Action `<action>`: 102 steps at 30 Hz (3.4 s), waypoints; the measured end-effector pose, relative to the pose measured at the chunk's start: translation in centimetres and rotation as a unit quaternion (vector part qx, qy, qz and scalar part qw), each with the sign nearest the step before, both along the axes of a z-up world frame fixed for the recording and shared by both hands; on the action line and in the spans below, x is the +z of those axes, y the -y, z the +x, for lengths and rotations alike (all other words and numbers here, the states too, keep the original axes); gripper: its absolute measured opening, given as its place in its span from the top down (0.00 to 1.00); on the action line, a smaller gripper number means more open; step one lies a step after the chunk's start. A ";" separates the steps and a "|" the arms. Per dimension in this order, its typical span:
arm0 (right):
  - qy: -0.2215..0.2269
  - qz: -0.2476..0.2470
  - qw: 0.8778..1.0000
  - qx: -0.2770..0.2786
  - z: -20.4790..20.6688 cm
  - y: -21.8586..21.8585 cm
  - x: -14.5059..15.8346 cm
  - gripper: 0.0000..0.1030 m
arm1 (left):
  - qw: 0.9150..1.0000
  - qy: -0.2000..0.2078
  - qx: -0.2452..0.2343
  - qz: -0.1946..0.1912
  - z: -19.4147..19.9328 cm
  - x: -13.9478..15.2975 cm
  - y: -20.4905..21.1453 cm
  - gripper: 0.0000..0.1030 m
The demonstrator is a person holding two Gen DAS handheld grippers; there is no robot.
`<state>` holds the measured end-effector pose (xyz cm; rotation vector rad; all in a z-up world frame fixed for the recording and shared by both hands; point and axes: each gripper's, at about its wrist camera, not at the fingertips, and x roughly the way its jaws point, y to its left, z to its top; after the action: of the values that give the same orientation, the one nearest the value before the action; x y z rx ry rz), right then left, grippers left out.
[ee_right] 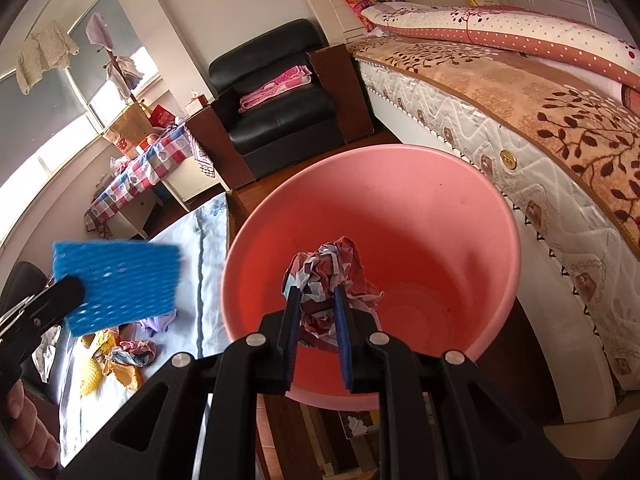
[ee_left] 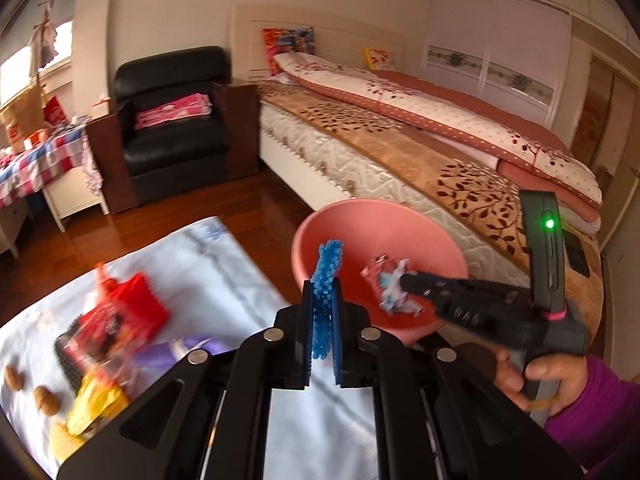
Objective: Collect trash
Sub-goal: 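Carry the crumpled paper in the right tool while the left tool carries the blue mesh over the pink bucket, then open the right tool over the bucket while the left tool opens, dropping the blue mesh, then move both open tools back over the trash on the table, then close the left tool on the yellow foam mesh sleeve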
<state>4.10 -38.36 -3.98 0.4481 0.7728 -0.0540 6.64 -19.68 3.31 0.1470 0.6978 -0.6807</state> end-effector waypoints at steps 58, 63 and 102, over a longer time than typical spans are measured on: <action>0.101 -0.063 0.991 0.064 -5.0 -10.4 5.8 0.55 | 0.986 0.022 0.163 0.002 -1.5 0.2 -6.0 0.56; 0.100 -0.073 0.988 0.093 -4.6 -13.6 6.2 0.55 | 0.981 0.018 0.191 0.002 -1.7 -0.1 -8.7 0.56; 0.053 -0.069 0.972 0.217 -2.1 -22.8 2.7 0.51 | 0.932 -0.091 0.351 0.001 -3.6 -6.7 -26.9 0.56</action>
<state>2.02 -15.58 -1.26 0.1408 0.7431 0.3208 3.06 7.21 -3.41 -0.1665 0.8613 -0.0027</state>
